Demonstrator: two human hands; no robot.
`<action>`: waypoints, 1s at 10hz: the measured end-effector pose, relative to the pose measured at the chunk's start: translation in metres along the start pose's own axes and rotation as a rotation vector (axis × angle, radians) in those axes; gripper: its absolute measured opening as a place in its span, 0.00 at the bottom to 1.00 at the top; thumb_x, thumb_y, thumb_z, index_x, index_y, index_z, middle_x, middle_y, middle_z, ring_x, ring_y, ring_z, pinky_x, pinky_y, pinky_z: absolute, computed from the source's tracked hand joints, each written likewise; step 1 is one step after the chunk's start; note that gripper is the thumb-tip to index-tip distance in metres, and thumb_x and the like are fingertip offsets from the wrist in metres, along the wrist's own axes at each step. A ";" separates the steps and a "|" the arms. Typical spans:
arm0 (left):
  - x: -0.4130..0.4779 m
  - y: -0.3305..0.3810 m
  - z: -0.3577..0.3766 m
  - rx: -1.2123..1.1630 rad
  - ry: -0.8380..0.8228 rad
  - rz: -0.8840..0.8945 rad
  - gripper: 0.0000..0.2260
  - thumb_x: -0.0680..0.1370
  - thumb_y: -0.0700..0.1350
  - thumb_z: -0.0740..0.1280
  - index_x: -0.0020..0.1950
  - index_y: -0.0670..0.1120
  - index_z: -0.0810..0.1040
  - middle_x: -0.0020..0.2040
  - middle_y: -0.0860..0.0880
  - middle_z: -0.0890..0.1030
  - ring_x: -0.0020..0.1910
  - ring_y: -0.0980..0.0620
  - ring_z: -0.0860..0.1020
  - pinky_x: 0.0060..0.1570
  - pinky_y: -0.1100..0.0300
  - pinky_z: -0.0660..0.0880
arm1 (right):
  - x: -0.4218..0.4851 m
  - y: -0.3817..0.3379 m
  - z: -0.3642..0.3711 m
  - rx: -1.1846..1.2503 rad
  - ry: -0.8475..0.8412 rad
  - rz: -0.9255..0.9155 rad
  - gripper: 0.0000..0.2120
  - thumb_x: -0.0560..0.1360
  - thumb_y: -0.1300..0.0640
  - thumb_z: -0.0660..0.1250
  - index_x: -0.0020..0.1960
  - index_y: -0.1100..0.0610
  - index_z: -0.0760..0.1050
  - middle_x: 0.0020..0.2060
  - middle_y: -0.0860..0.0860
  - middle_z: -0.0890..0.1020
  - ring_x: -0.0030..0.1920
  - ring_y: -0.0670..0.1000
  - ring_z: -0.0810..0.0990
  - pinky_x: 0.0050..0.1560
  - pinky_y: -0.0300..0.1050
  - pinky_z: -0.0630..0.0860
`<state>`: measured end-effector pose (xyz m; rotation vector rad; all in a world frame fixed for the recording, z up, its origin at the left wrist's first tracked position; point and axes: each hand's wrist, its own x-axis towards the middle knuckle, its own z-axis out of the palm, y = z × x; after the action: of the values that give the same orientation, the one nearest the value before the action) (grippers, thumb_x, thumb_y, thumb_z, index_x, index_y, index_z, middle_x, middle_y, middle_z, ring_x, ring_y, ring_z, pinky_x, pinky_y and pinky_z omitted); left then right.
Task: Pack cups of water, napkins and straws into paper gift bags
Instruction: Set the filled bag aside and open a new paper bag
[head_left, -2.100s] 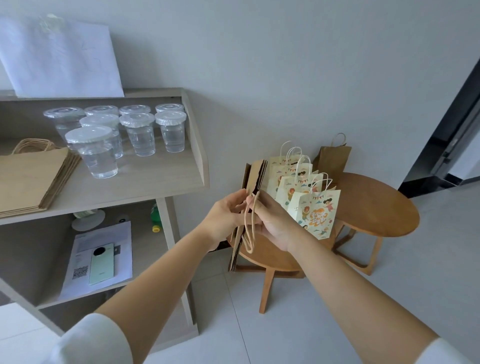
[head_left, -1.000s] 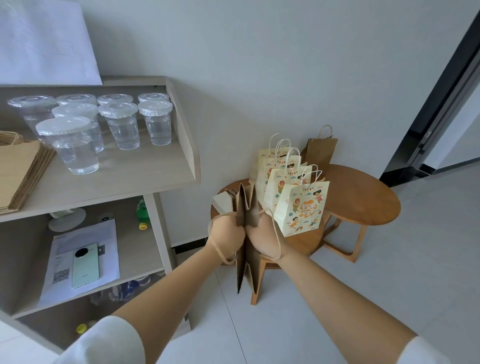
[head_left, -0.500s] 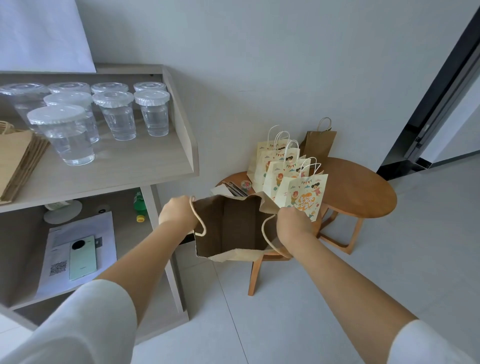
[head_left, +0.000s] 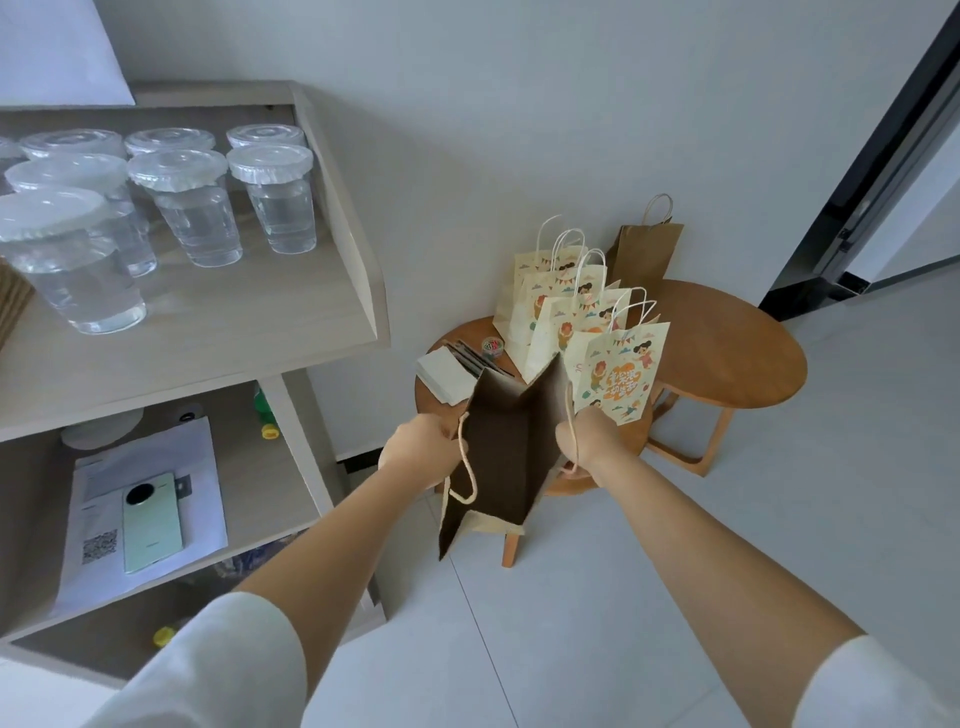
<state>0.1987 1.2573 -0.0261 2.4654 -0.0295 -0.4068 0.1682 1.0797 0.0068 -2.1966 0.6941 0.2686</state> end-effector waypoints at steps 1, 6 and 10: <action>0.020 0.005 0.010 -0.012 -0.137 0.022 0.07 0.78 0.46 0.65 0.50 0.43 0.77 0.41 0.49 0.78 0.38 0.54 0.74 0.34 0.68 0.68 | 0.033 0.007 -0.004 0.083 -0.047 0.082 0.13 0.79 0.65 0.57 0.62 0.66 0.69 0.46 0.58 0.71 0.32 0.52 0.71 0.25 0.40 0.74; 0.193 0.070 0.051 -0.086 -0.093 -0.349 0.12 0.77 0.38 0.63 0.32 0.44 0.70 0.30 0.48 0.75 0.33 0.49 0.77 0.45 0.53 0.79 | 0.253 0.007 -0.013 -0.308 -0.201 -0.073 0.06 0.78 0.58 0.59 0.47 0.61 0.71 0.31 0.52 0.69 0.39 0.54 0.72 0.39 0.43 0.67; 0.208 0.072 0.055 0.002 -0.102 -0.263 0.15 0.82 0.49 0.56 0.58 0.41 0.77 0.46 0.44 0.79 0.52 0.42 0.80 0.52 0.52 0.78 | 0.270 -0.012 -0.019 0.199 -0.214 0.085 0.09 0.76 0.54 0.62 0.44 0.60 0.75 0.37 0.56 0.76 0.39 0.54 0.77 0.39 0.46 0.74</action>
<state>0.3862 1.1425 -0.0832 2.4550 0.2540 -0.6451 0.3977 0.9660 -0.0824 -1.9192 0.6649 0.4515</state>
